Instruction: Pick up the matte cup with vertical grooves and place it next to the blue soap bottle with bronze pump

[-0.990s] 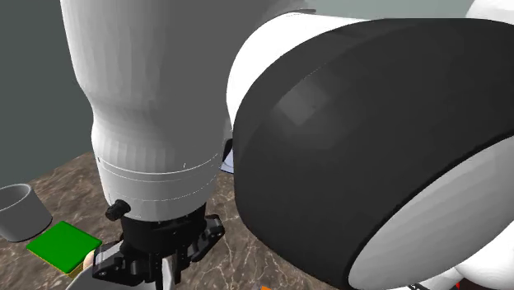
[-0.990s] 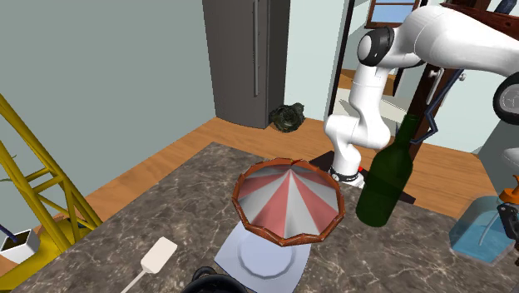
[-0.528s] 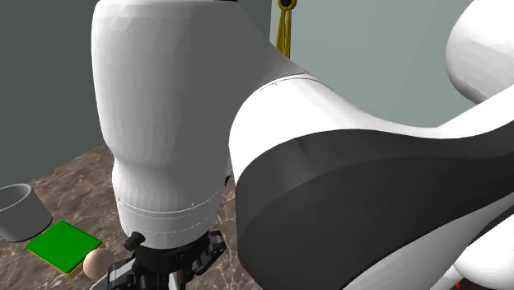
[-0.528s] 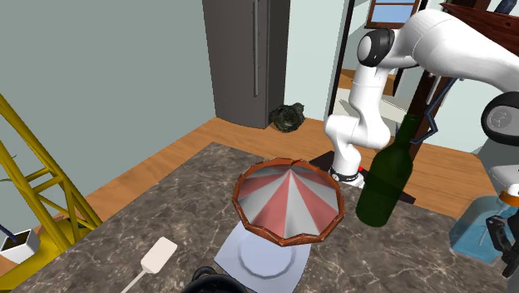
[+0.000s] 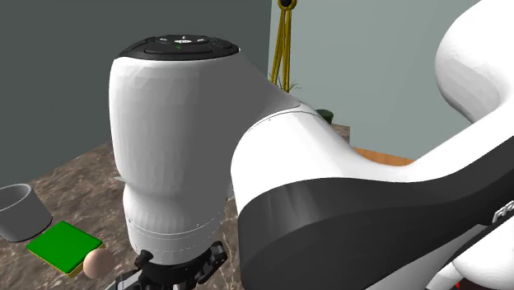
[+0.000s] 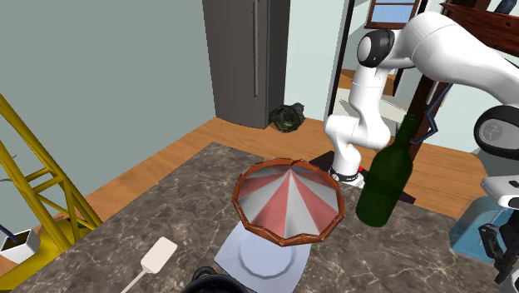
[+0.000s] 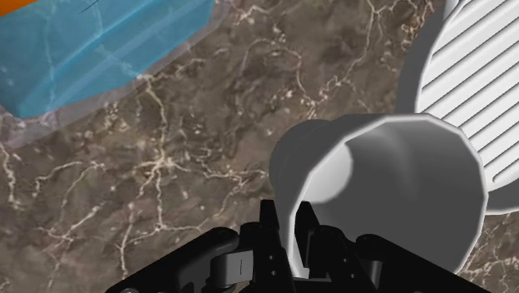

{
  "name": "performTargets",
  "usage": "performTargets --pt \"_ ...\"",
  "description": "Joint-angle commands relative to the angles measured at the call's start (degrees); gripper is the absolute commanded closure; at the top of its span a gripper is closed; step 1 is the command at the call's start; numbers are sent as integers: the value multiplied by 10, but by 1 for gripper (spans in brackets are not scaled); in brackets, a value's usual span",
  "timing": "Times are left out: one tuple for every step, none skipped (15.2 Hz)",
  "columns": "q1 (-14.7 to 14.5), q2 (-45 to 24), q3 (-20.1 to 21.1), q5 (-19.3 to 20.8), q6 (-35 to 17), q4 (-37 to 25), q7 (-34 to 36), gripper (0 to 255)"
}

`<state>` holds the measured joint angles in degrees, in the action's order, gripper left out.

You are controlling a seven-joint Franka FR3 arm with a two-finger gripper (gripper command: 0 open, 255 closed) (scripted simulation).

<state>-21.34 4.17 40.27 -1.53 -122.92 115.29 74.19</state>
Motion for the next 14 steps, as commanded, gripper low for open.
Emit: performTargets --pt "0 0 0 0 -1 0 0 255" --pt "0 0 0 0 -1 0 0 255" --pt "0 0 0 0 -1 0 0 255" --pt "0 0 0 0 -1 0 0 0" --pt "0 0 0 0 -1 0 0 0" --pt "0 0 0 0 0 0 0 0" --pt "0 0 0 0 0 0 0 0" --pt "0 0 0 0 0 0 0 0" --pt "0 0 0 0 0 0 0 0" --pt "0 10 -2 -8 18 -10 -5 0" --pt "1 20 -5 -15 36 -21 -10 0" --pt "1 28 -8 -20 54 -32 -14 0" --pt "1 34 -10 -25 69 -42 -17 0" --pt "1 34 -10 -24 69 -42 -17 0"
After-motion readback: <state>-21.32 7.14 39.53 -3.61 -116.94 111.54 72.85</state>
